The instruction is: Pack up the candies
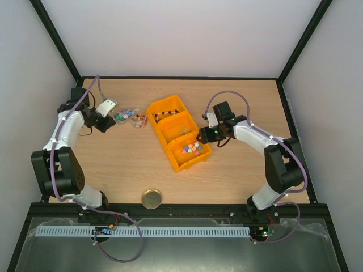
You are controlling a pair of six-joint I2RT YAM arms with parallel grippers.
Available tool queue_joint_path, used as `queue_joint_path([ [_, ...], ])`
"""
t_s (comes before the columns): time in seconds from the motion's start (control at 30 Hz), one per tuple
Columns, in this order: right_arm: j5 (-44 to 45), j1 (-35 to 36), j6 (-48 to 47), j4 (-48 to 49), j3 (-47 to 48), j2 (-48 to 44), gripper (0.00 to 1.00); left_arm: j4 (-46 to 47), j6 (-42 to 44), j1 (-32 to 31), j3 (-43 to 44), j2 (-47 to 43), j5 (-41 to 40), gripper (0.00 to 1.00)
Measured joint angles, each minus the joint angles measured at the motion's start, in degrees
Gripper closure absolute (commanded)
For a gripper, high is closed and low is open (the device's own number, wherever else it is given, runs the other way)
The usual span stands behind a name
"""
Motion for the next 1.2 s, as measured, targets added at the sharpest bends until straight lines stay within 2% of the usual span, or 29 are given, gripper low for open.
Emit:
queue_joint_path([
  [0.5, 0.1, 0.0, 1.4, 1.0, -1.1, 0.3, 0.43, -3.0, 0.6, -3.8, 5.7, 5.9, -6.1, 0.98],
  [1.2, 0.1, 0.0, 2.6, 1.8, -1.8, 0.4, 0.43, -8.2, 1.1, -6.7, 10.5, 8.1, -12.9, 0.98],
])
